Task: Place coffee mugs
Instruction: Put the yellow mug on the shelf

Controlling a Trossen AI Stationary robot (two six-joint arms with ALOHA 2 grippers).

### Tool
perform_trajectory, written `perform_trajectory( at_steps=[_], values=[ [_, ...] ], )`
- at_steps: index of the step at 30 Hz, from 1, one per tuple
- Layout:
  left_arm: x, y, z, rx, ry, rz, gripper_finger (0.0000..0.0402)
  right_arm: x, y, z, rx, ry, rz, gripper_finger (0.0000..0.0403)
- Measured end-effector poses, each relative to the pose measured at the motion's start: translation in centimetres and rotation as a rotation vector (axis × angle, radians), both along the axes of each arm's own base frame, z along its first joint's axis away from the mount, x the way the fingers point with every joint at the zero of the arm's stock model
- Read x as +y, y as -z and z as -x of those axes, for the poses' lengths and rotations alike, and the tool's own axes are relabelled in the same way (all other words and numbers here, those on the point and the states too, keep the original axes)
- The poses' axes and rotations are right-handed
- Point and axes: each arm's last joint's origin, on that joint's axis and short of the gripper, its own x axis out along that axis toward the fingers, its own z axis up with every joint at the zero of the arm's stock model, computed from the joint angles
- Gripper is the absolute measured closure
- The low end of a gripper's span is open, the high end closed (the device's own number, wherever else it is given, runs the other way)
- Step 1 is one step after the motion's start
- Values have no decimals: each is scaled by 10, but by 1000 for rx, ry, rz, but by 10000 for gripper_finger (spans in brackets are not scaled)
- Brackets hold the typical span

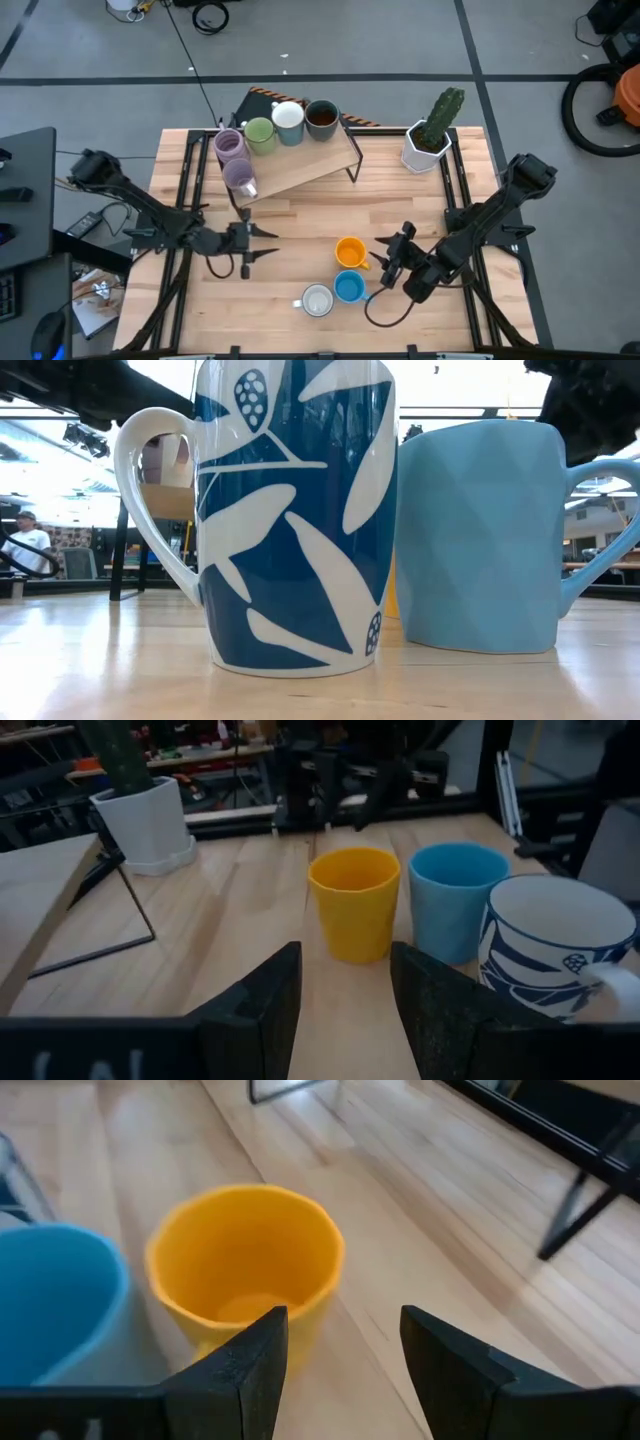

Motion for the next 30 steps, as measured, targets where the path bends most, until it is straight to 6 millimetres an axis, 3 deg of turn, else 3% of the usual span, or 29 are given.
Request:
perform_trajectory(
  at_steps=[12,24,30],
  values=[
    [5,7,8,-25,-46,107,242,8,-9,-2,-99,-14,5,202],
    [5,7,8,-34,-56,161,242,20,-3,3,-5,-127,-209,202],
    [5,7,8,-33,-55,158,242,24,5,-8,3,-91,-191,202]
  ],
)
